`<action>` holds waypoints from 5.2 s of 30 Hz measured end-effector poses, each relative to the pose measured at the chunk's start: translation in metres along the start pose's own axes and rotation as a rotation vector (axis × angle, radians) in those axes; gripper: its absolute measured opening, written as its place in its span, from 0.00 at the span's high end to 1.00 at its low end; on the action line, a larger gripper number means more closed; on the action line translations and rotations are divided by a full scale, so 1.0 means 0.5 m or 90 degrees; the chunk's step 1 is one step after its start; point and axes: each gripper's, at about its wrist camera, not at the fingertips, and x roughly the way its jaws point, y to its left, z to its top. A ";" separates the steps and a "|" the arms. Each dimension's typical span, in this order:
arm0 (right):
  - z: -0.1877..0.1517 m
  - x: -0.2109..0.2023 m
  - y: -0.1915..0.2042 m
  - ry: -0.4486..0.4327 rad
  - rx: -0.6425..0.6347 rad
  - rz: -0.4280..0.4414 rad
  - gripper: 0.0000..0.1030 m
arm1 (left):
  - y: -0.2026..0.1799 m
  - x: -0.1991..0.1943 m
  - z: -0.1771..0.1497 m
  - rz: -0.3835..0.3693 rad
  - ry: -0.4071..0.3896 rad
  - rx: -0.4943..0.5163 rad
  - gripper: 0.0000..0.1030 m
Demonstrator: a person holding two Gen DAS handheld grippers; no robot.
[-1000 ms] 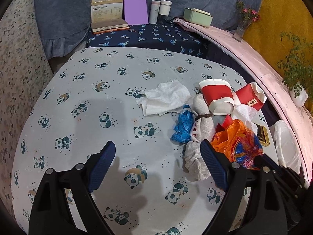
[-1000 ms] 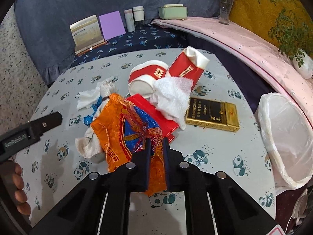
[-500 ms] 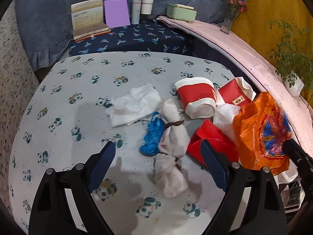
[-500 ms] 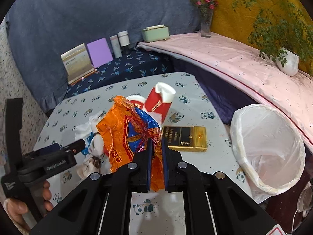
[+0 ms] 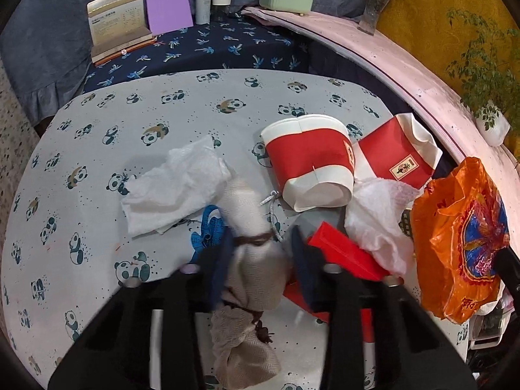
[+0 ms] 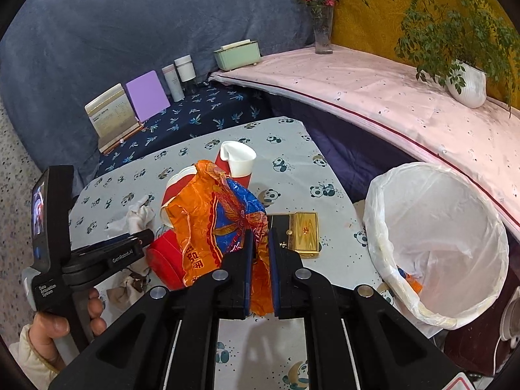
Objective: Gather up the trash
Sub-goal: 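Grasp the white sock with the left tool while the right tool holds the bag, then drop the sock from the left tool and the bag from the right tool into the bin, then grasp the red box with the left tool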
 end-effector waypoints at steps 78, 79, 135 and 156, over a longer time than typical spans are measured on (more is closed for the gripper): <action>-0.011 -0.103 -0.434 -0.096 0.214 -0.186 0.79 | -0.539 -0.131 -0.017 -0.251 -0.084 0.229 0.30; -0.010 -0.102 -0.431 -0.097 0.213 -0.189 0.74 | -0.532 -0.132 -0.018 -0.245 -0.087 0.225 0.28; -0.045 -0.037 -0.079 -0.022 0.044 -0.024 0.58 | -0.082 -0.007 -0.087 -0.064 0.065 -0.084 0.56; -0.038 0.098 0.085 0.066 -0.028 0.046 0.58 | 0.031 -0.077 -0.090 -0.069 0.022 -0.080 1.00</action>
